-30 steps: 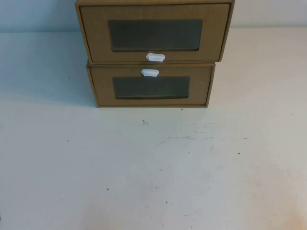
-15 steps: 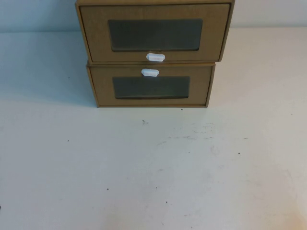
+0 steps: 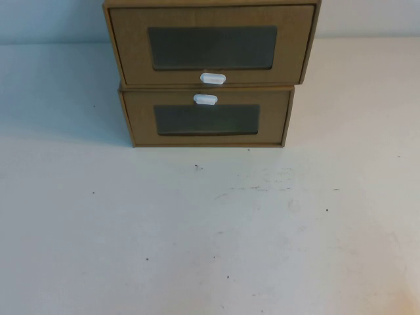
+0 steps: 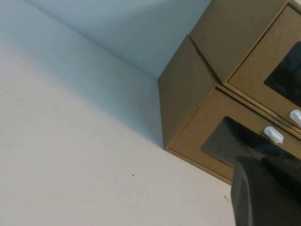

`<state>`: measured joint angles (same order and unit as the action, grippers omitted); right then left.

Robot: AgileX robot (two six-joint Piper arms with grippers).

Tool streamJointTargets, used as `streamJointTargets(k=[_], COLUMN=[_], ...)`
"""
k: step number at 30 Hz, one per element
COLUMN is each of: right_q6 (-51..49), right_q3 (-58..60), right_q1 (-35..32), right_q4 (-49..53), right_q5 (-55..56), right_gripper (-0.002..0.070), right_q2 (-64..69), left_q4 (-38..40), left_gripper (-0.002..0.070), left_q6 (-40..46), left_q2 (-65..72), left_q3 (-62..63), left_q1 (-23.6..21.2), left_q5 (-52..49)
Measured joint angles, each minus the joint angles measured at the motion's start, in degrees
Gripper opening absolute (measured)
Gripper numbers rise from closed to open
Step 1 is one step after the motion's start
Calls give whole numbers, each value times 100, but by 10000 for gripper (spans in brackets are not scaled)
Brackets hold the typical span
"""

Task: Open the shoe box
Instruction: 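Pull the top drawer of the cardboard box fully open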

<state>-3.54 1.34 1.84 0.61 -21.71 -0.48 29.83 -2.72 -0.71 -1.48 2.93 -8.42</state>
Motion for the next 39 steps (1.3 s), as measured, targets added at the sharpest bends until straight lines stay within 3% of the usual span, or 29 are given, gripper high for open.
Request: streamJointTargets(k=[12,20,31,39], right_q6=[0,0,0,0], right_q3=[0,0,0,0], right_q1=[0,0,0,0], right_q4=[0,0,0,0], right_q5=[0,0,0,0], right_gripper=[-14,-13,-14,-14], right_q2=[0,0,0,0], left_q4=[130,390,356,565], left_gripper=[-5,-5,-5,-5], left_q6=[414,551,2625,3611], left_q2=[0,392,3657,6293], left_q3=[0,539,4230,7361], left_q1=[0,0,0,0], left_q5=[-25,-813,-3349,-4635])
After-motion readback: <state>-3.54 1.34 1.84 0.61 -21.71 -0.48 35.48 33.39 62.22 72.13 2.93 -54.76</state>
